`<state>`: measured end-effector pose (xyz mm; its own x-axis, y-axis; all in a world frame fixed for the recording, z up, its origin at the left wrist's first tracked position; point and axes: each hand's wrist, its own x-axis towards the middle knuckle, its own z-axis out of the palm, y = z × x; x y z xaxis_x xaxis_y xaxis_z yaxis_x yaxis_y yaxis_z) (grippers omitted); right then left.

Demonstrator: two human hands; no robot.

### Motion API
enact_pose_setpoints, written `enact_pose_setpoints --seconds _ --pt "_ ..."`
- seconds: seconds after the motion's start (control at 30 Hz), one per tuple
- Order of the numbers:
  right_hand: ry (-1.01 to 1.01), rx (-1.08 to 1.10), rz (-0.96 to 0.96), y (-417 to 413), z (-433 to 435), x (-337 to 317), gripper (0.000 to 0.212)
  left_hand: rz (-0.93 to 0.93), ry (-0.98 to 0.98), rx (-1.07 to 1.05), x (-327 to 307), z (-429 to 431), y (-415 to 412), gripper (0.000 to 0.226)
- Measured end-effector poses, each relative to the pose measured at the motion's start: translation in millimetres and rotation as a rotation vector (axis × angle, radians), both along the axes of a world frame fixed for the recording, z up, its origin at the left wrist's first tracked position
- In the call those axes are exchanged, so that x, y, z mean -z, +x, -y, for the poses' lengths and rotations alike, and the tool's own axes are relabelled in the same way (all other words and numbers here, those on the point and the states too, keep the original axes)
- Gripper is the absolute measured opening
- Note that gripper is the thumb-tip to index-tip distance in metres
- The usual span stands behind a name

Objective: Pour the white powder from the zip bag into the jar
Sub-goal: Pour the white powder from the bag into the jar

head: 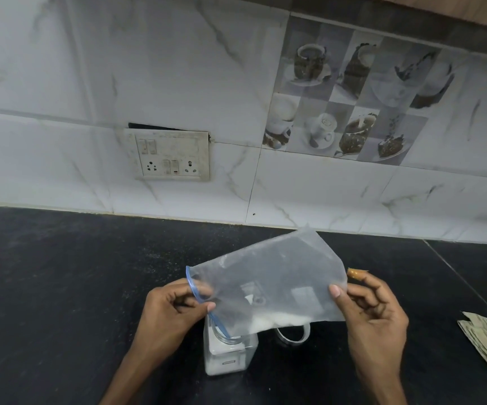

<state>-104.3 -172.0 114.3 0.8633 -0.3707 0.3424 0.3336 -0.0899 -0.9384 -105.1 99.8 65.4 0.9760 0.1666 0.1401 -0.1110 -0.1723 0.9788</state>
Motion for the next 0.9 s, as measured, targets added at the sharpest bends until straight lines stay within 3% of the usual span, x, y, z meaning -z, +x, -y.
enact_pose_setpoints --seconds 0.9 --pt "0.002 -0.021 0.024 0.7 -6.8 -2.2 0.043 -0.040 -0.004 -0.002 -5.2 3.1 -3.9 0.027"
